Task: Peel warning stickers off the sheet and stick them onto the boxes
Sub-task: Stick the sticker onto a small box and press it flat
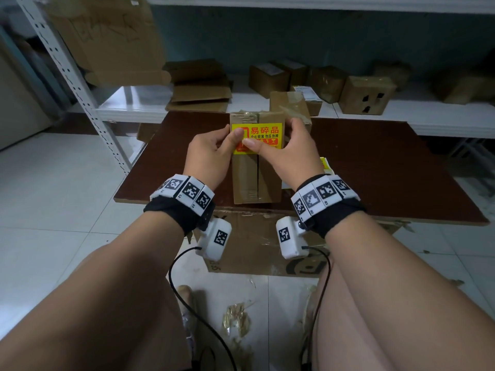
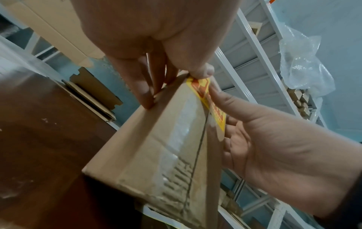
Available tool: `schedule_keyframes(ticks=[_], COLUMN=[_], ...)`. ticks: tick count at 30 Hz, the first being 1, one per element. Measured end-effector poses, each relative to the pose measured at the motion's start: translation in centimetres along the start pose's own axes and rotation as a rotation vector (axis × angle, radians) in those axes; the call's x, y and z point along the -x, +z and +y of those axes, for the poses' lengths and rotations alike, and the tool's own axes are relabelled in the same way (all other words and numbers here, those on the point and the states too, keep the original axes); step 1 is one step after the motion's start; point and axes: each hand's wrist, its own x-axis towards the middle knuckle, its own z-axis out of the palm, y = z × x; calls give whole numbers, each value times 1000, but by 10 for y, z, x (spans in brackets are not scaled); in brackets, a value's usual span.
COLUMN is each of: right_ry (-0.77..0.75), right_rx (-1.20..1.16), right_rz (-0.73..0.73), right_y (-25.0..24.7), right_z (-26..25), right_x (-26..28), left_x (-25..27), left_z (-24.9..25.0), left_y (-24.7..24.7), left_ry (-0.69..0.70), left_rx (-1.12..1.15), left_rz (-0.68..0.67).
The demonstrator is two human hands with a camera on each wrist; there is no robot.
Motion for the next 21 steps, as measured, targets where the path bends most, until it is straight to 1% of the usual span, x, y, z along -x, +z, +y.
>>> schedule_keyframes(ticks=[4, 9, 13, 16, 18, 21], right_ry=[-28, -53, -22, 48, 57, 54], right_rx=[-14, -26, -75, -146, -201, -169], right_rz=[38, -7, -9, 24, 35, 85], right_y=[6, 5, 6, -1, -4, -3], right_z=[3, 2, 6, 4, 2, 3], right_x=[-4, -7, -12, -12, -11, -8], left_x=[0, 1, 0, 0, 1, 4], left_z=[-3, -4, -5, 0, 2, 2], left_y=[-1, -5, -4, -5, -7, -5], left_ry=[-19, -41, -58, -79, -75, -17], left_rx=[-26, 33, 66, 122, 152, 175], left_rz=[-17, 2, 10, -21, -55, -118])
